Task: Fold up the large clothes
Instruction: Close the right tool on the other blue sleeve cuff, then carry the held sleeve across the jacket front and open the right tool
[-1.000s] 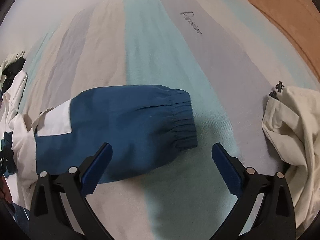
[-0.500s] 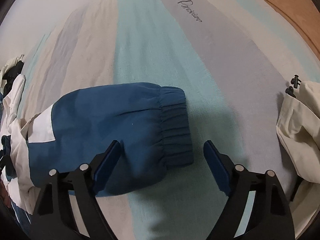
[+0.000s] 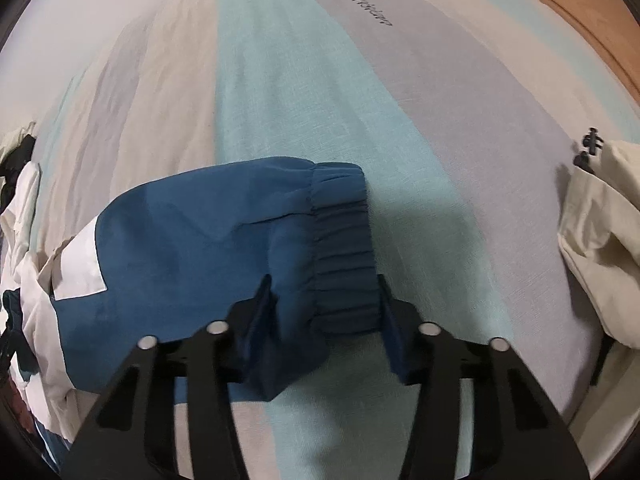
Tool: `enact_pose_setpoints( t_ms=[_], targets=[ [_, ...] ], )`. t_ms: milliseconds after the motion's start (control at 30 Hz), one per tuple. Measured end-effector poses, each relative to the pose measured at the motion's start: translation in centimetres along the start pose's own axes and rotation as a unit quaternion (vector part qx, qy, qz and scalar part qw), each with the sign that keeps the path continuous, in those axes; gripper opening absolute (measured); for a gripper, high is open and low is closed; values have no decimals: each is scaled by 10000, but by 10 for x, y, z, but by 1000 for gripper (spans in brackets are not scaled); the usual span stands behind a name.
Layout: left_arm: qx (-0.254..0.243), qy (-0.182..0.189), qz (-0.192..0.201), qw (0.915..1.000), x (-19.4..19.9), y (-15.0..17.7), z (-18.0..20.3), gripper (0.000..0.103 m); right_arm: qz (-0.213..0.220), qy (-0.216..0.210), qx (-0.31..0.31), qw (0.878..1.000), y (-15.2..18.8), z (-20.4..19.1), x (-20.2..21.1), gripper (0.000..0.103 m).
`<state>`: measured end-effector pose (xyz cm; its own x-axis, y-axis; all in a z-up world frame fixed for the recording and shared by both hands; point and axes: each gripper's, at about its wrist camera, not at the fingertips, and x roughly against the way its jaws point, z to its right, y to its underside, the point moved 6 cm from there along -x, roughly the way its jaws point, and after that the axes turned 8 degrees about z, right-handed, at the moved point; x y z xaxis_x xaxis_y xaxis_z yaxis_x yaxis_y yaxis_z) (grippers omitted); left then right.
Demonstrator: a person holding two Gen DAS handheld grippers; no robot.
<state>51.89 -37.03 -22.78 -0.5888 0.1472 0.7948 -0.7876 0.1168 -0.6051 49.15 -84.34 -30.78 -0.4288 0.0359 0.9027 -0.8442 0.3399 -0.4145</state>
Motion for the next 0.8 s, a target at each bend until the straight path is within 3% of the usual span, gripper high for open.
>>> enact_pose_setpoints(
  t_ms=[167, 533, 800],
  targets=[
    [-43, -44, 21, 10000, 5, -2, -7, 97, 160, 278, 177, 9993, 1, -17, 24, 30],
    [32, -268, 125, 9996, 27, -5, -42, 97, 852, -186, 771, 9932, 6, -103, 104, 28],
    [177, -492, 185, 9985, 46, -3, -82, 97, 1009, -545, 1189, 9863, 20, -188, 138, 27]
  ],
)
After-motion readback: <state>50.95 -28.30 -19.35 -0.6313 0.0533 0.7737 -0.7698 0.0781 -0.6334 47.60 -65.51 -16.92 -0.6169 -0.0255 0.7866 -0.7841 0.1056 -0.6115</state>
